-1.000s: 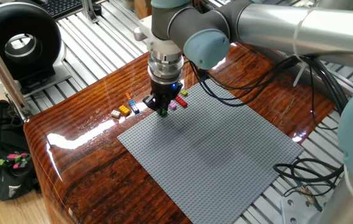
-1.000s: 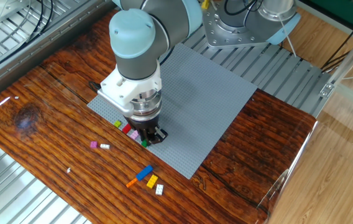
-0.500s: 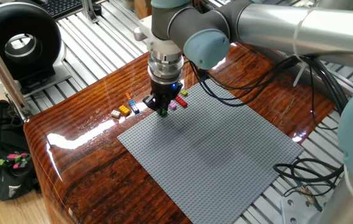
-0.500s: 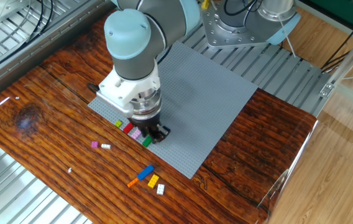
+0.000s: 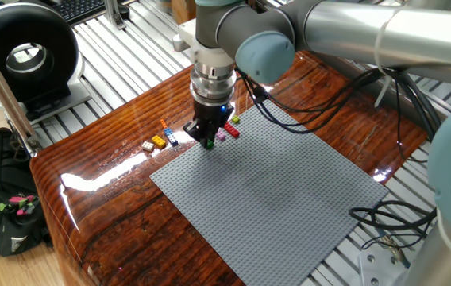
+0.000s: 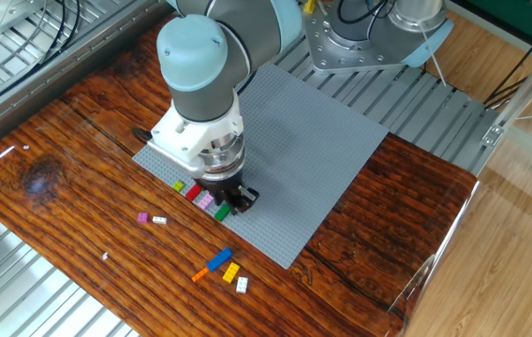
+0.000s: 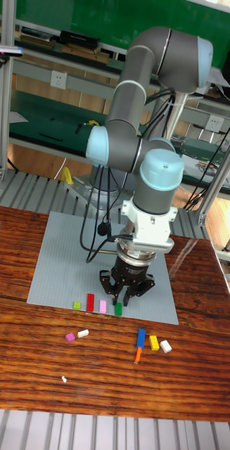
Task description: Build with small Lego blocks
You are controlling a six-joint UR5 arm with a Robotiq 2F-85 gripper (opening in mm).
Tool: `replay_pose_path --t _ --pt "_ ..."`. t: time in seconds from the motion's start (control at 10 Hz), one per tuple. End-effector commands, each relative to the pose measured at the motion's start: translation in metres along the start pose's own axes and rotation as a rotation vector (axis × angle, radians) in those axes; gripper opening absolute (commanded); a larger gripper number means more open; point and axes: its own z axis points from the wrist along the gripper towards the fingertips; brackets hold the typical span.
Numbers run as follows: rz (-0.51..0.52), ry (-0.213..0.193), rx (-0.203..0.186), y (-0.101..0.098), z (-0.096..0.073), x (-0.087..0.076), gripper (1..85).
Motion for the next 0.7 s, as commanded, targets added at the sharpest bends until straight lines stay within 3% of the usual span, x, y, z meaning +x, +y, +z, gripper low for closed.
replay_pose_path --t 0.0,0.3,0.6 --pt "0.051 -0.002 -0.002 0.007 -0.012 0.000 17.0" --pt "0.084 -0.034 0.020 0.002 -0.007 -0.010 2.0" --pt "0.093 -0.037 0.021 0.002 0.000 -0.012 1.0"
